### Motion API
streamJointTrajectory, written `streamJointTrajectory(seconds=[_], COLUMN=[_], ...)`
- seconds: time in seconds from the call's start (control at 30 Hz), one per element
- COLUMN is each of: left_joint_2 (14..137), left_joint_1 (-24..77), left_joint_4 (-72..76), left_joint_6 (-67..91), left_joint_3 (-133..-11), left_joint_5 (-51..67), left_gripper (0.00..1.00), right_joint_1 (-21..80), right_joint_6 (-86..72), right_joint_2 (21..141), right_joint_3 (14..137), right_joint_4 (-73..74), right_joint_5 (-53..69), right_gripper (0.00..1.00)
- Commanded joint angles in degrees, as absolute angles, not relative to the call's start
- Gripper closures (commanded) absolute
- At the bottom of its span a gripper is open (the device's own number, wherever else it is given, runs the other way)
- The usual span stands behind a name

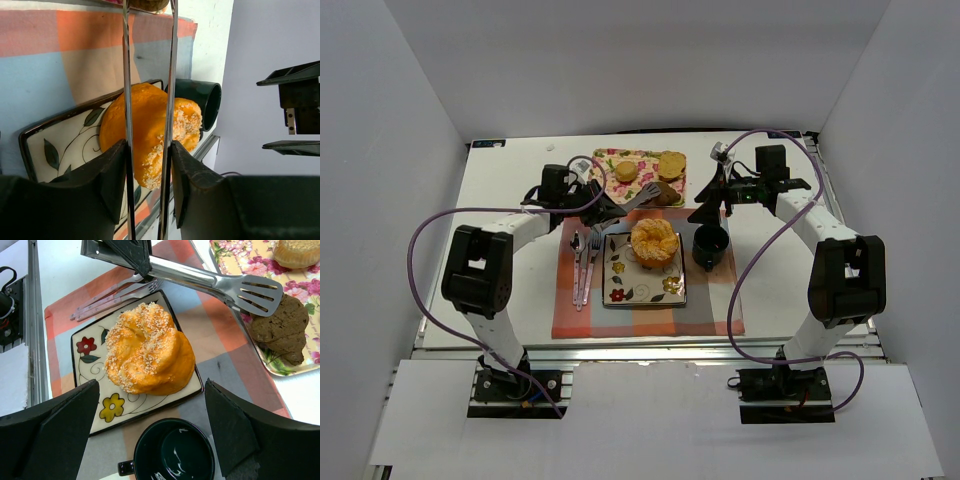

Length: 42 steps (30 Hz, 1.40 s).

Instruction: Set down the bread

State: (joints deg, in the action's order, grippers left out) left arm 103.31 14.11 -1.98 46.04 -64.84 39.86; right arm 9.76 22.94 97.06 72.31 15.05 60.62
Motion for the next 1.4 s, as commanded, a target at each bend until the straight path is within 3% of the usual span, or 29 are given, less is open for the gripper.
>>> streamJointTrajectory(seconds=[0.0,0.23,0.43,0.67,0.93,1.37], left_joint_2=[102.75,99.51,92.56,80.17,60.31,46.77], left_joint_1=[14.50,14.50,14.41,13.01,4.76,4.13], left_joint_4=[-2.99,-0.35,6.59,2.21,-15.72,-33.82], left_joint_6=[44.65,45.09,47.19,46.76,46.05,49.22], left_joint_3=[-66.88,-66.27,-62.07,-54.42,-46.76,-38.16], left_joint_5=[39.90,39.46,38.68,34.11,25.23,30.85], left_gripper=[0.53,0.71,0.79,0.80,0.79,0.74], right_joint_1=[9.40,9.23,8.96,8.79,8.61,8.61], right_joint_6=[22.85,22.94,23.20,23.55,23.73,23.38], right_joint_2=[95.10,94.83,94.39,94.13,94.48,94.83], right_joint_3=[72.51,72.33,71.98,71.63,71.54,71.28], right_joint_4=[13.97,14.15,14.41,14.76,14.85,14.68], right_joint_5=[61.61,61.70,61.96,62.31,62.93,63.28], right_gripper=[0.11,0.10,0.11,0.11,0.11,0.11])
